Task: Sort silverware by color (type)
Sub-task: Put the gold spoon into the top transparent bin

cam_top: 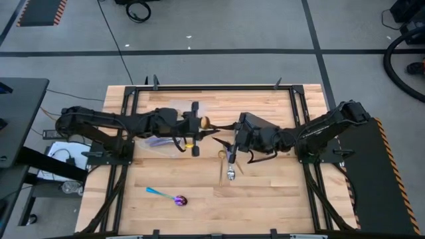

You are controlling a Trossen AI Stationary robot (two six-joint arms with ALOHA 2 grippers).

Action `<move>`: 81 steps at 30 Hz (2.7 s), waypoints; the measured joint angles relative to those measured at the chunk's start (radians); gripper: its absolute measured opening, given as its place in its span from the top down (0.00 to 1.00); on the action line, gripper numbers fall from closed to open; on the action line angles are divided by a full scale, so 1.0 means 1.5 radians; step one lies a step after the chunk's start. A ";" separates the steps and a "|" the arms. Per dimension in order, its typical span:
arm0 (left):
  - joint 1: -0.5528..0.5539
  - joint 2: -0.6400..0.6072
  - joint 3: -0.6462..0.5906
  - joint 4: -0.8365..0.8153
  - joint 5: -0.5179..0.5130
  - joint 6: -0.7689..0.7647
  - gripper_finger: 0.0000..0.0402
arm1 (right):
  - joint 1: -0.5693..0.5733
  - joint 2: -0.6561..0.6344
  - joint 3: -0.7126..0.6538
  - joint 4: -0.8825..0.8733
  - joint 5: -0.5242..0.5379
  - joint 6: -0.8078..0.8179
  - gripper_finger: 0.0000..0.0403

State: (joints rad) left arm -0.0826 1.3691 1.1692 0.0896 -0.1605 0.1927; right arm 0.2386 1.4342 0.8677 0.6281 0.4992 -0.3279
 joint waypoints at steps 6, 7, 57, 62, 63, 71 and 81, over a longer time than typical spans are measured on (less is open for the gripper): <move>0.000 0.030 0.000 0.015 0.001 0.023 0.94 | 0.002 -0.001 0.000 0.003 0.005 -0.011 0.62; 0.000 0.031 0.000 0.015 0.001 0.025 0.94 | 0.002 -0.001 0.000 0.000 0.008 -0.010 0.64; -0.011 -0.036 0.001 -0.372 -0.137 0.051 0.55 | -0.012 -0.011 0.001 -0.141 0.058 0.208 0.95; -0.046 -0.017 0.001 -0.365 -0.184 0.167 0.57 | -0.042 -0.011 0.000 -0.191 0.040 0.307 0.94; -0.052 -0.012 0.001 -0.348 -0.202 0.189 0.57 | -0.047 -0.011 0.000 -0.200 0.038 0.329 0.93; -0.079 0.041 0.001 -0.308 -0.342 0.388 0.57 | -0.083 -0.010 0.001 -0.281 -0.057 0.441 0.95; -0.098 0.080 0.000 -0.268 -0.356 0.727 0.57 | -0.113 -0.009 0.000 -0.390 -0.172 0.549 0.94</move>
State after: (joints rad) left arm -0.2301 1.4889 1.1699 -0.3130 -0.6949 1.2832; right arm 0.0694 1.4200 0.8684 0.0433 0.2418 0.4961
